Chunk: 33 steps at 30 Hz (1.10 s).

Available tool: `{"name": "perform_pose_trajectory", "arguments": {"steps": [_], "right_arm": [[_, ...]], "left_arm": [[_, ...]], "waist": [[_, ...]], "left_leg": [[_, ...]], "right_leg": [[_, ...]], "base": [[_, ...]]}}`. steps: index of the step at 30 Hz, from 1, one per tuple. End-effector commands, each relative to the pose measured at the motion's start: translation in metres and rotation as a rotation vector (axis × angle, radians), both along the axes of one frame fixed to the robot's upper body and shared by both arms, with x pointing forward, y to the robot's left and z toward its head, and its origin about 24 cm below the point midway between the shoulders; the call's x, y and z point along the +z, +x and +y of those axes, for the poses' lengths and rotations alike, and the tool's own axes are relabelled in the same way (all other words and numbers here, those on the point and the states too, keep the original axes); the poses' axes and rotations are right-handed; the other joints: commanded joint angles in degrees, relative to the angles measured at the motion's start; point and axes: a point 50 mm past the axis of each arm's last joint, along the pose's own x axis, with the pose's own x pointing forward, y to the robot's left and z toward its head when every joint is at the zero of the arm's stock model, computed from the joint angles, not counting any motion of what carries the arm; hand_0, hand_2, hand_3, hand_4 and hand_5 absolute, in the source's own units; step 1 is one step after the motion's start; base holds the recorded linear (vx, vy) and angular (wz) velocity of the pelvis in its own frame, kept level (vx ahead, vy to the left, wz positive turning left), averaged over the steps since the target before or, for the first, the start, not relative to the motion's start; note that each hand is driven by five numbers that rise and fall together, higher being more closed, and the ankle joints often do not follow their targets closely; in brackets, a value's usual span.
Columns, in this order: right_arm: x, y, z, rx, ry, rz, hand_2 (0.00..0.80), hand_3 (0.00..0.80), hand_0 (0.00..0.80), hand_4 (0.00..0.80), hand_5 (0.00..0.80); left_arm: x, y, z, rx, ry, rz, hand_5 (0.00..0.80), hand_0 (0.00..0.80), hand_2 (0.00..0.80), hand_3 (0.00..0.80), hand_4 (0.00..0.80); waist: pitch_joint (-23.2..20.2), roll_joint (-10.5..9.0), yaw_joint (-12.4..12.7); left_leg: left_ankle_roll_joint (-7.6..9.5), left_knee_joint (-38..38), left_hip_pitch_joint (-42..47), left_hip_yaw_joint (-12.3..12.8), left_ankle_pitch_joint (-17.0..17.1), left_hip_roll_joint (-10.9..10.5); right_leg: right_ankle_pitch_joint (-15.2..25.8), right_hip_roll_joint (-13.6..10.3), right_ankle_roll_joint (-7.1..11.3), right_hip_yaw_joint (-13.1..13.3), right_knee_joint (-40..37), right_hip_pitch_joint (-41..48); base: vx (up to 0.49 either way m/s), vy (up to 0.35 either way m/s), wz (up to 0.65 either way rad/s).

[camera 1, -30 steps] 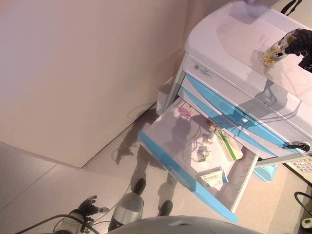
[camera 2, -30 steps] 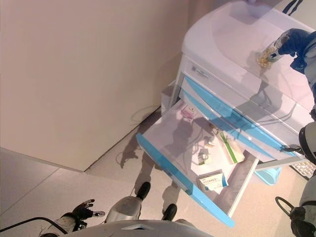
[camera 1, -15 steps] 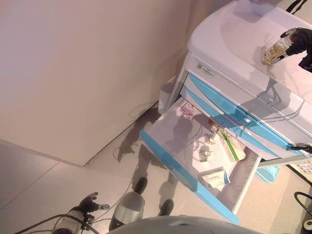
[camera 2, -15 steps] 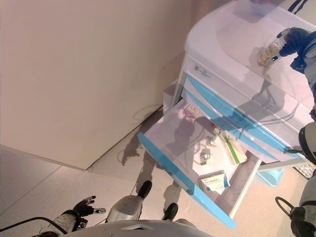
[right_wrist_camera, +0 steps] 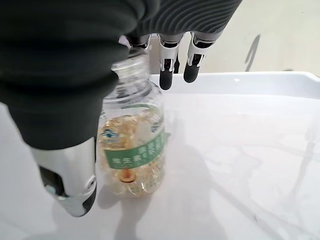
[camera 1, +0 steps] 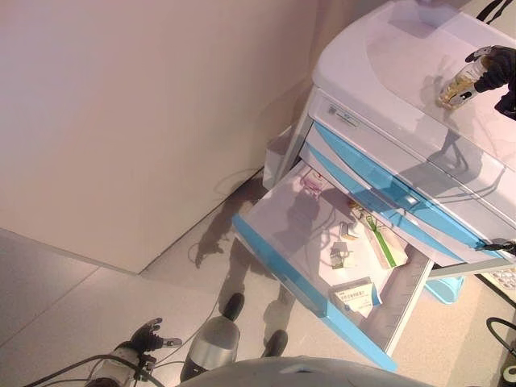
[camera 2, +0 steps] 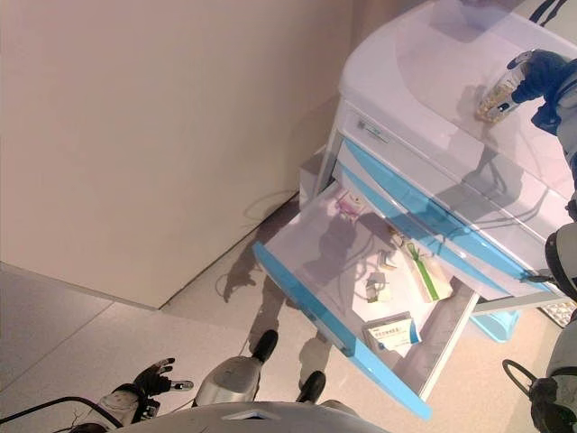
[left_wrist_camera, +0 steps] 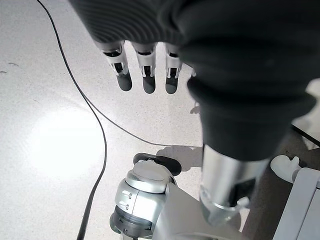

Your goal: Open the drawer and pick up the medicine

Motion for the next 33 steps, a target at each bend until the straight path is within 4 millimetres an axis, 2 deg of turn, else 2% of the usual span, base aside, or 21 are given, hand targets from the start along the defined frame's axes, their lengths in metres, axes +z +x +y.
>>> {"name": "perform_pose_trajectory", "arguments": {"steps": [1,11,13,18,25,28,33], "right_arm": [[0.018,-0.004,0.001,0.018,-0.039,-0.092,0.0,0.0,0.0,0.0,0.0],[0.034,-0.007,0.004,0.05,-0.02,-0.271,0.0,0.0,0.0,0.0,0.0],[0.042,-0.011,0.004,0.065,0.01,-0.336,0.0,0.0,0.0,0.0,0.0],[0.047,-0.014,0.004,0.103,0.081,-0.41,0.0,0.0,0.0,0.0,0.0],[0.055,-0.022,0.006,0.218,0.471,-0.654,0.0,0.0,0.0,0.0,0.0],[0.051,-0.03,-0.006,0.197,0.652,-0.804,0.0,0.0,0.0,0.0,0.0],[0.037,-0.044,-0.03,0.085,0.835,-1.052,0.0,0.0,0.0,0.0,0.0]], "left_arm": [[0.003,-0.012,0.014,-0.008,0.036,0.023,0.0,0.0,0.0,0.0,0.0],[0.001,-0.017,0.014,-0.002,0.037,0.041,0.0,0.0,0.0,0.0,0.0],[0.0,-0.018,0.013,-0.003,0.036,0.051,0.0,0.0,0.0,0.0,0.0],[-0.001,-0.023,0.013,-0.004,0.036,0.064,0.0,0.0,0.0,0.0,0.0],[-0.003,-0.028,0.013,-0.012,0.039,0.091,0.0,0.0,0.0,0.0,0.0],[-0.005,-0.03,0.01,-0.019,0.035,0.102,0.0,0.0,0.0,0.0,0.0],[-0.009,-0.03,0.002,-0.049,0.023,0.115,0.0,0.0,0.0,0.0,0.0]], "waist": [[-0.56,-0.49,0.58],[-1.69,-0.52,-0.11],[-2.35,-0.38,-0.45],[-3.08,-0.31,-1.01],[-3.73,-0.02,-2.78],[-4.22,0.55,-3.97],[-5.03,1.63,-5.65]], "left_leg": [[-0.46,0.95,1.37,2.43,-6.32,0.4],[-0.32,0.88,2.17,3.04,-6.8,0.35],[-0.24,0.77,2.53,3.22,-6.93,0.3],[-0.22,0.76,2.95,3.72,-7.27,0.33],[0.02,0.85,3.9,5.28,-8.22,0.51],[0.17,0.87,4.35,6.52,-8.79,0.69],[0.43,0.78,5.11,8.15,-9.44,0.75]], "right_leg": [[-2.26,-1.16,2.16,0.37,6.09,-1.18],[-2.03,-1.24,2.56,1.02,5.84,-0.75],[-2.01,-1.29,2.73,1.25,5.83,-0.6],[-1.96,-1.4,2.94,1.69,5.82,-0.49],[-1.86,-1.37,3.09,3.0,5.87,-0.44],[-1.81,-1.36,3.25,3.96,5.87,-0.52],[-1.42,-1.44,3.64,5.35,5.55,-0.55]], "base": [[0.0,0.0,0.0],[0.002,0.001,0.0],[0.031,0.013,-0.06],[0.022,0.005,-0.07],[-0.006,-0.006,-0.04],[-0.03,-0.005,-0.14],[-0.036,-0.007,-0.2]]}}
